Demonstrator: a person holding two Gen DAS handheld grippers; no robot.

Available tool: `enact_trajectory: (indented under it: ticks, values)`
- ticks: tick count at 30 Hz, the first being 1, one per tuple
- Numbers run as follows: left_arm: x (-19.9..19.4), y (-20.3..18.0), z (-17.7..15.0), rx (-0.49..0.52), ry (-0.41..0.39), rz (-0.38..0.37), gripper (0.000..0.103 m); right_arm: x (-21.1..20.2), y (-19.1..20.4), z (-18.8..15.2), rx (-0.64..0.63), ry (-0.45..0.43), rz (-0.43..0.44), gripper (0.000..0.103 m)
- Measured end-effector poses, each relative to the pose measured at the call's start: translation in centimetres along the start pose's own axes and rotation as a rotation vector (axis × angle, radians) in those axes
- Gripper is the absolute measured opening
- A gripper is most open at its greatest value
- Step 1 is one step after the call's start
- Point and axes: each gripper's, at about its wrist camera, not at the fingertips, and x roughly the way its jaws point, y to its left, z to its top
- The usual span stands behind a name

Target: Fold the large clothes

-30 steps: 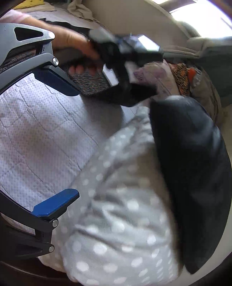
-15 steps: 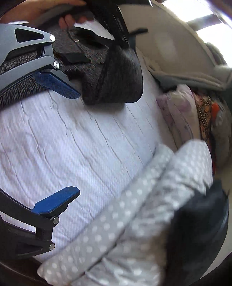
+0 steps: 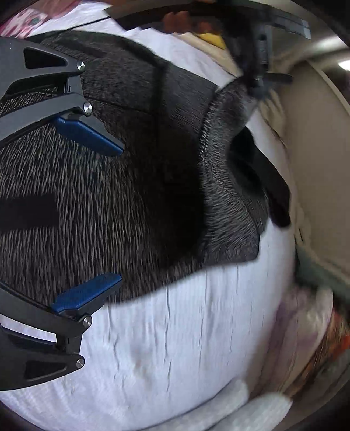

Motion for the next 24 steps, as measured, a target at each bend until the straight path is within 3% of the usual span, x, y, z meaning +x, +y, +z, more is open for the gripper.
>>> enact_trajectory:
  ticks: [3, 6, 14, 18, 24]
  values:
    - [-0.1, 2.8, -0.8, -0.024, 0.017, 0.024, 0.01, 2.7, 2.2, -0.7, -0.05, 0.058, -0.008, 0.084]
    - [0.0, 5.5, -1.8, -0.049, 0.036, 0.044, 0.01, 4.7, 3.3, -1.9, -0.075, 0.102, -0.07, 0.084]
    - [2.6, 8.5, -5.5, -0.061, 0.172, 0.072, 0.012, 5.1, 4.4, -2.7, -0.104, 0.085, -0.116, 0.089]
    - [3.5, 9.9, -7.9, -0.085, 0.244, 0.072, 0.023, 5.4, 4.0, -2.4, -0.108, 0.083, -0.117, 0.09]
    - [2.2, 12.3, -9.4, -0.138, 0.245, 0.027, 0.029, 5.5, 4.2, -2.6, -0.119, 0.079, -0.123, 0.093]
